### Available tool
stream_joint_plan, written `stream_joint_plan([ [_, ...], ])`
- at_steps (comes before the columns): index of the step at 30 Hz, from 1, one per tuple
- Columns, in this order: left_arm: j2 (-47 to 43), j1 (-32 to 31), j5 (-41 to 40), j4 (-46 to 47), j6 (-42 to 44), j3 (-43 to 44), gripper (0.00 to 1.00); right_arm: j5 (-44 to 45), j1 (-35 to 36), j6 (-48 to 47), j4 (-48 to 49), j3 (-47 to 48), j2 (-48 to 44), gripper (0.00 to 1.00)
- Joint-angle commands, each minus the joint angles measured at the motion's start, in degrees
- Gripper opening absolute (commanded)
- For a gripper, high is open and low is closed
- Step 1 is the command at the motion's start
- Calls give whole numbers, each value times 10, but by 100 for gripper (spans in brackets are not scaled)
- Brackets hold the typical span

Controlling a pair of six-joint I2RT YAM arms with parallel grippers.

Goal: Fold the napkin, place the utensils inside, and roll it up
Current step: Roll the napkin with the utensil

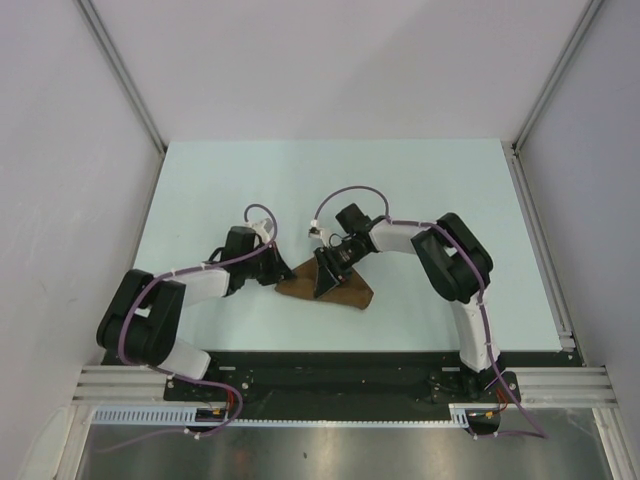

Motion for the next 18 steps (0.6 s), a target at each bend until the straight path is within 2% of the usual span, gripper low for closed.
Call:
stream_joint_plan([
  [1,28,-2,-2,-29,16,22,0,80,-10,-2,-27,16,-70,52],
  [5,39,-2,6,-31,20,33,0,177,-3,-8,-8,-1,-138,58],
  [10,46,-2,10,-41,26,47,0,304,44,-44,72,-90,-256,67],
  [14,51,-2,11,-49,29,52,0,433,107,-97,90,-129,-286,70],
  [18,56,-2,11,-54,32,57,0,479,151,-124,94,-143,-277,69],
])
